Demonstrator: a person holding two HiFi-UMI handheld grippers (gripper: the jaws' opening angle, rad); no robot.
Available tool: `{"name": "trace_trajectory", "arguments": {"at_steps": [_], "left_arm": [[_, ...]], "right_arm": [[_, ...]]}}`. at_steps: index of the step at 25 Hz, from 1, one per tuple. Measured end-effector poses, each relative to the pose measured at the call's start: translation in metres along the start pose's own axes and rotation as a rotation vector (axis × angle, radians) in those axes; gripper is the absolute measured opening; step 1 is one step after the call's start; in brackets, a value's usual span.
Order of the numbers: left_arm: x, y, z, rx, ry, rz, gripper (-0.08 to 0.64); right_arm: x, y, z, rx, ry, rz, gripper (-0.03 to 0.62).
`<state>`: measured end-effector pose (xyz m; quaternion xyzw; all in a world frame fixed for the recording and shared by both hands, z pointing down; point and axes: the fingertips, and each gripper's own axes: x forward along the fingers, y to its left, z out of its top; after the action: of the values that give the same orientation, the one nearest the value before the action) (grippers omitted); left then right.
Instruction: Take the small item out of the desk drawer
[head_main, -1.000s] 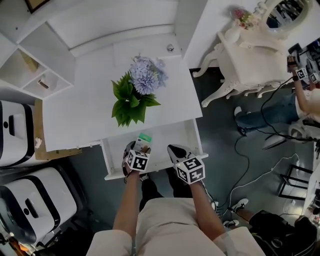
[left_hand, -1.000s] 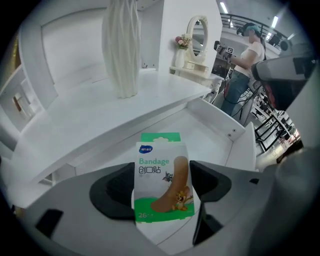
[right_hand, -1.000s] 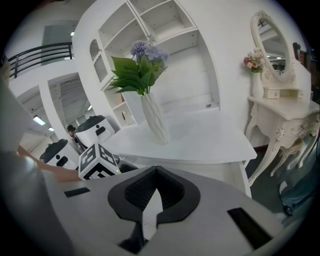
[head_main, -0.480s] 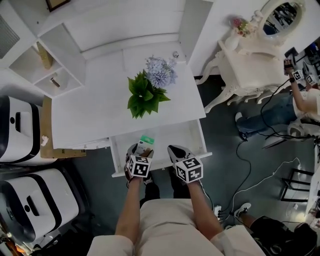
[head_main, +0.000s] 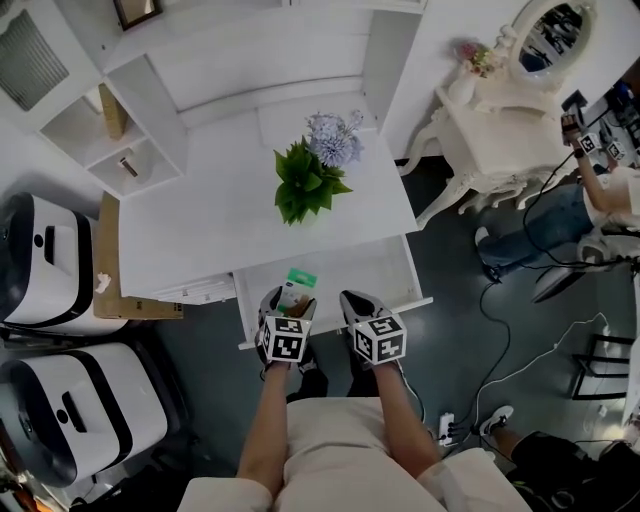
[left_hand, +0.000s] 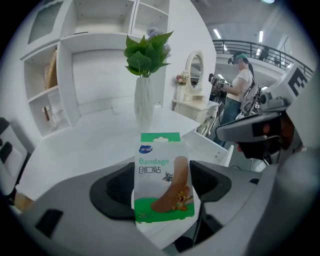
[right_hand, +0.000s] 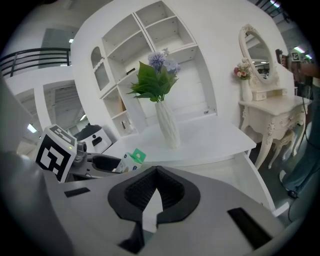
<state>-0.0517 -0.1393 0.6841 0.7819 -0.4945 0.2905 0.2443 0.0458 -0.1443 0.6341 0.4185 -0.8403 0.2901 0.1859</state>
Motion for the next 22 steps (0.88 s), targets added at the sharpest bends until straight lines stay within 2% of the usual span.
{"name": "trace_trajectory", "arguments": {"at_steps": [7, 22], "left_arm": [[-0.029, -0.001, -0.006, 0.041, -0.025, -0.023, 0.357], [-0.045, 0.001, -0.003, 0.020, -0.099, -0.051, 0.357]], "right_arm": [[-0.006, 0.018, -0.010, 0.047, -0.047, -0.035, 0.025], [-0.023, 0.025, -0.018, -0.013, -0.052, -0.095, 0.025]]}}
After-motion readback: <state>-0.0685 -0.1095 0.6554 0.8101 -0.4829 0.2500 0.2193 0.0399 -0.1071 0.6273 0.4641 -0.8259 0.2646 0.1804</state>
